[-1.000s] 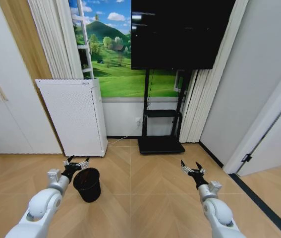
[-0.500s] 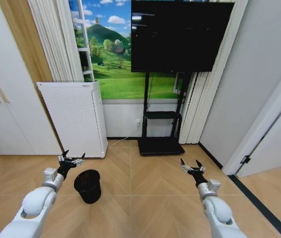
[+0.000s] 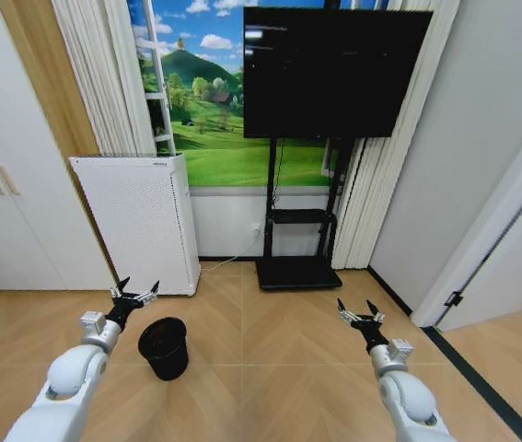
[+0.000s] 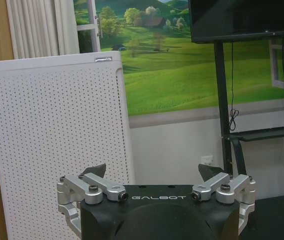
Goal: Pick up the trash bin and place the garbage on the floor into it.
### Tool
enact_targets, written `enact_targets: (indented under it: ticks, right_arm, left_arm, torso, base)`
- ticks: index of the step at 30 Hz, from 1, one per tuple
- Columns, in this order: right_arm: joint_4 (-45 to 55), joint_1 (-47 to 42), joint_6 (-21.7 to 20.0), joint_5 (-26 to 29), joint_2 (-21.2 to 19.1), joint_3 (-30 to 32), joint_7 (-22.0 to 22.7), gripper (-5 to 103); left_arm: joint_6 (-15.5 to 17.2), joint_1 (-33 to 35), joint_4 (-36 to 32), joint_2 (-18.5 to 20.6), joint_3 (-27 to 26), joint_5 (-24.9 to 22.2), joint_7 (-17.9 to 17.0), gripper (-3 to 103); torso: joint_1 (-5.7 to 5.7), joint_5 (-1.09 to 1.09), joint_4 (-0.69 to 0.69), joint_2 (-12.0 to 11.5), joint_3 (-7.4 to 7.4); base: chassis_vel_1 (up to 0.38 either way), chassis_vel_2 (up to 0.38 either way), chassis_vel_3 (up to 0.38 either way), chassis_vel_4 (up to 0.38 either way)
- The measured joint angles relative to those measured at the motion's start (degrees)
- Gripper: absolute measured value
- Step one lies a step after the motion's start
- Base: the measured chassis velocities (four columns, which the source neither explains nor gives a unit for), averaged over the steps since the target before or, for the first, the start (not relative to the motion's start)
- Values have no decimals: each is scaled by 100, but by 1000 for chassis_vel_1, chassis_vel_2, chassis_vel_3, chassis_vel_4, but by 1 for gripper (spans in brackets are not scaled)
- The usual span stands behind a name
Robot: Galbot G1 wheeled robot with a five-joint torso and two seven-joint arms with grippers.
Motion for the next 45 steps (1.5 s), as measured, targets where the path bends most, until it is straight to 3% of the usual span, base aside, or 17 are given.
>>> enact_targets:
  ticks: [34,39,45]
  right_arm:
    - [-51,-6,-34,169,-198,-40,-91,100]
    - [43,-93,-123,160,-175,-39,-90,100]
    - [104,-156,-158,138,-146,-34,-83,100]
  left_arm:
    - [122,362,-345,-70,-185,66,-29,100]
    - [216,448,-491,-127,-95,-229,-400,100]
    - [186,463,-448,-159,-126,-230,-421,100]
  torso:
    - [348,0,0,828,481]
    - [384,0,0,899,513]
    - [386,0,0,900,511]
  base:
    - [0,0,0,0]
    - [0,0,0,0]
    - [0,0,0,0]
